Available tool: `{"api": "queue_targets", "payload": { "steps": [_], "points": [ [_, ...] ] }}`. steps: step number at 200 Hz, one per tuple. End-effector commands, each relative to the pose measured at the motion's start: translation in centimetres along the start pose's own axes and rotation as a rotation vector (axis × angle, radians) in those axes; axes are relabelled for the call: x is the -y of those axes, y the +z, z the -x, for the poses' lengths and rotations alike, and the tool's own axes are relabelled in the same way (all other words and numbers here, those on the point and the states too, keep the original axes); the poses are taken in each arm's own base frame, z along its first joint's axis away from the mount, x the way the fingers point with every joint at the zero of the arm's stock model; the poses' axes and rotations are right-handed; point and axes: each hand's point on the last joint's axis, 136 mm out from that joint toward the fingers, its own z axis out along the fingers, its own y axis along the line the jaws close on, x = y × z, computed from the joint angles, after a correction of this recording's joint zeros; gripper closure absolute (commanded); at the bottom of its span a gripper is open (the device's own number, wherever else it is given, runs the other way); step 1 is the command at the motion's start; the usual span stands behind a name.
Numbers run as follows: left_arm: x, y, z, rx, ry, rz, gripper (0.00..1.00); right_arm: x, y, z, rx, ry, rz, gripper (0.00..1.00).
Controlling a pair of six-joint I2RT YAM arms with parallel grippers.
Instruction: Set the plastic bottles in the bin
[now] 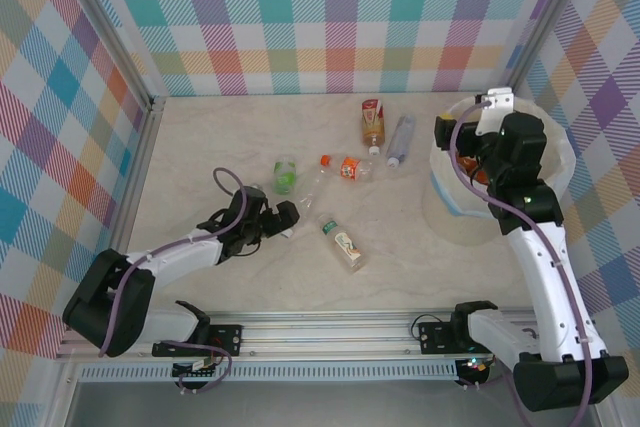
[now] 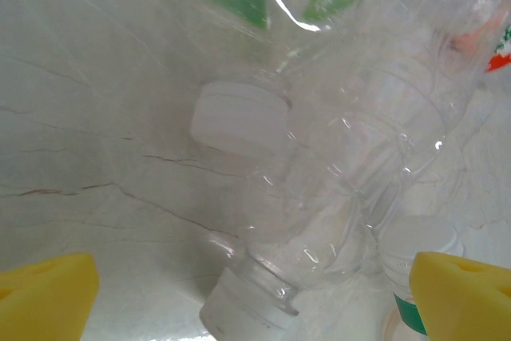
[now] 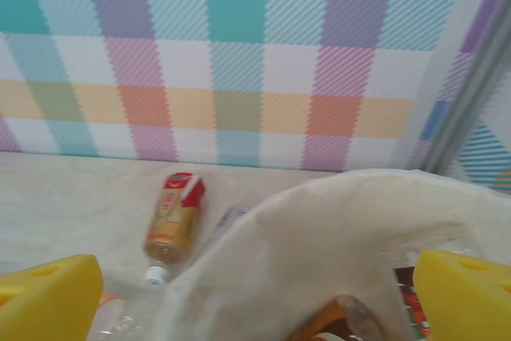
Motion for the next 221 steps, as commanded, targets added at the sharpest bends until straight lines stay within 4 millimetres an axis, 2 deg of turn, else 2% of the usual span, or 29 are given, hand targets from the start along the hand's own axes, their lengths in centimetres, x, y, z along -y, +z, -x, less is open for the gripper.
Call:
{"api": "queue_targets", "payload": {
  "steps": [1,35,57,111,166,198,221],
  "points": [
    [2.3,0.4,0.4,-0.029,0.107,-0.083,0.0,-3.1,-1.5,1.7,0.12,0.08,0.185,0.01],
    [3.8,0.9,-0.9,-0.069,0.225,-0.153,0.03,-6.4,-3.3,1.5,0.166,0.119,0.388,0.0],
    [4.3,1.6,-2.1,-0.106,0.326,-0.134,0.08,-7.6,-3.8,1.1,0.184,0.136,0.466,0.0],
    [4.3,3.2,-4.3,-0.14,0.517,-0.003,0.23,-7.5,-3.6,0.8,0.187,0.156,0.457,0.0],
    [2.9,3.8,-4.1,-0.092,0.49,0.106,0.39,-7.7,-3.4,0.1,0.17,0.164,0.467,0.0],
    [2.6,4.1,-4.2,-0.094,0.479,0.121,0.38,-8.3,-3.2,-0.3,0.157,0.178,0.502,0.0],
    [2.4,4.6,-4.6,-0.116,0.479,0.14,0.38,-9.7,-2.8,-0.6,0.141,0.223,0.591,0.0]
  ]
}}
